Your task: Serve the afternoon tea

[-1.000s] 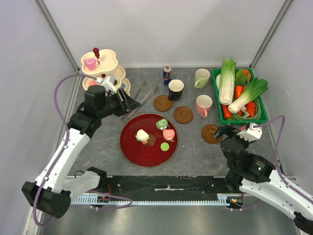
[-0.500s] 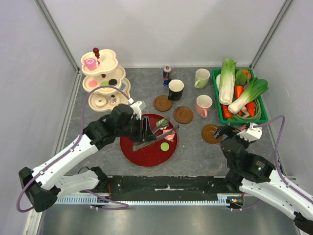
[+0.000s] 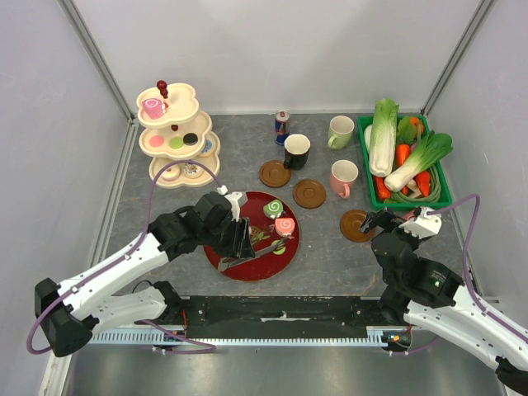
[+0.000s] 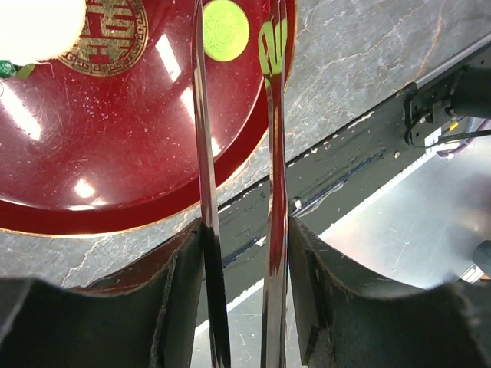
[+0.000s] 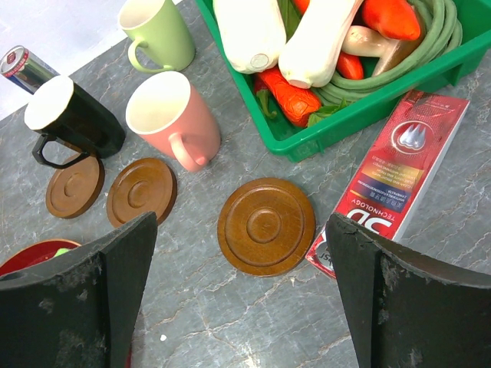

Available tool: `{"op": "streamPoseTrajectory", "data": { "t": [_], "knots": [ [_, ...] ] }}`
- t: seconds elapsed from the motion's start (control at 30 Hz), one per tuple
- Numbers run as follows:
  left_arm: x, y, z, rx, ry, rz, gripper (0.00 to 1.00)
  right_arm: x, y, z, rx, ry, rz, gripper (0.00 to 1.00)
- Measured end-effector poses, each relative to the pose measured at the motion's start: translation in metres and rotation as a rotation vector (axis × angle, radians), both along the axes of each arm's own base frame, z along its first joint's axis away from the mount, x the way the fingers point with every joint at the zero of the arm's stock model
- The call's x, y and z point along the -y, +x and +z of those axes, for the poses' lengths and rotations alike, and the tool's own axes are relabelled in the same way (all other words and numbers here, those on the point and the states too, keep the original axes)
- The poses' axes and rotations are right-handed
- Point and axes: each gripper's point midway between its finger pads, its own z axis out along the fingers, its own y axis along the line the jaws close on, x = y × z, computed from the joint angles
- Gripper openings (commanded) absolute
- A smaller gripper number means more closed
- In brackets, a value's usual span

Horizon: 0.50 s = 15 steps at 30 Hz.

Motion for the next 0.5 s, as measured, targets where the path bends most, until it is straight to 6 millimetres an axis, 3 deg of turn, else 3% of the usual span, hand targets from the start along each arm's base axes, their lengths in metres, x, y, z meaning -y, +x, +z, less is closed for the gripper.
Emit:
{"op": "streamPoseTrajectory", "data": {
  "t": [0.5],
  "knots": [
    [-0.002,-0.006,-0.021,-0.034,0.032,-0.01,0.52,0.0,0.0,0.0,0.0,0.001,0.0,0.98]
  ]
}}
